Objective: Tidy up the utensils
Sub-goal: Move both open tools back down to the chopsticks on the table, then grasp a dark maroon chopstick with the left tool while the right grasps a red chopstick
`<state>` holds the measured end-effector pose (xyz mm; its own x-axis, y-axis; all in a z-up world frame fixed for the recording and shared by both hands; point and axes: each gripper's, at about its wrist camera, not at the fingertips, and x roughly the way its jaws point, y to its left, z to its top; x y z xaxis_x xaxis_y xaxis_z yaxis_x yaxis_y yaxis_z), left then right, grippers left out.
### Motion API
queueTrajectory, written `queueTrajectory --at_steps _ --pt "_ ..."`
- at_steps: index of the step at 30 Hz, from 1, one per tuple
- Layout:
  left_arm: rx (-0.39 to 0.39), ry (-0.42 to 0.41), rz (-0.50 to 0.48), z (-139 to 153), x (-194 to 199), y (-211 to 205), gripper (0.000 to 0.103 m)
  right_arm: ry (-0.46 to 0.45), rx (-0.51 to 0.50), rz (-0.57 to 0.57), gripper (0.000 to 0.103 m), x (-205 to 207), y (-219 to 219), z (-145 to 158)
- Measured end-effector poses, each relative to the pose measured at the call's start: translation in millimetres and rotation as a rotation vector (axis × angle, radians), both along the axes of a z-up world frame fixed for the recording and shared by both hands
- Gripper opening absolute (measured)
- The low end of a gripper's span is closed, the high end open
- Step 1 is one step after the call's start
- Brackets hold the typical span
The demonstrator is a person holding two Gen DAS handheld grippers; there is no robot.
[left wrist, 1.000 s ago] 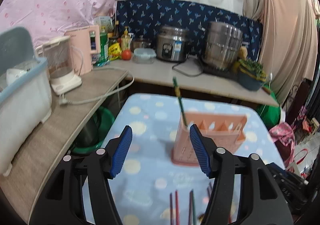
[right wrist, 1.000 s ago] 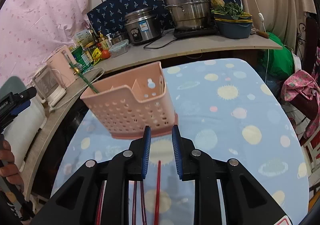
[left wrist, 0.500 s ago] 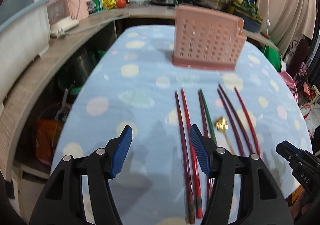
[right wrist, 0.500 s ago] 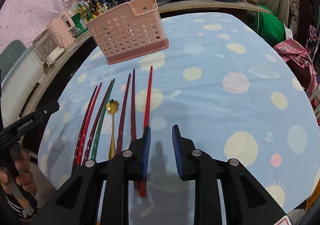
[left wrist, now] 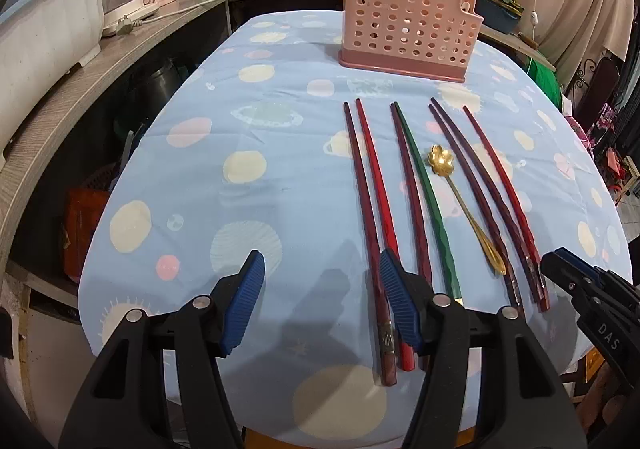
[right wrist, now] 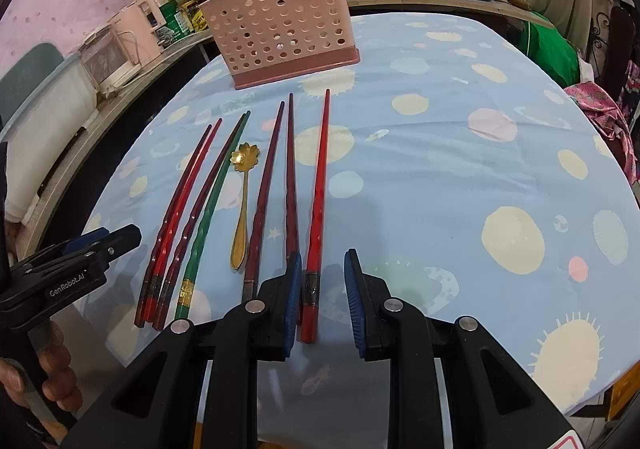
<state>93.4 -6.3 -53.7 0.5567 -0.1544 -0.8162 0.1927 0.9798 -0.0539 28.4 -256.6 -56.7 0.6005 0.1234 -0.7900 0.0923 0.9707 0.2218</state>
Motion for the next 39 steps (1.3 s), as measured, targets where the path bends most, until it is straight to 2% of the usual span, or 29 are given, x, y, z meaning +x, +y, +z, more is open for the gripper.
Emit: queueTrajectory --at_steps 7,18,39 --pt "-0.010 0.017 -0.005 -5.4 -4.4 0.5 0.057 0.000 -0.015 -0.002 0.023 -1.4 0.5 -3.4" --pt "-0.012 0.035 -0.027 -12.1 -8.7 -4.7 0.057 0.004 -0.019 -0.015 0.012 -5.0 -4.2 -6.9" --pt "0.024 0.031 -0.042 -18.6 -23.5 -4.4 0.055 0.002 -0.026 -0.017 0.011 -5.7 -2.9 -7.7"
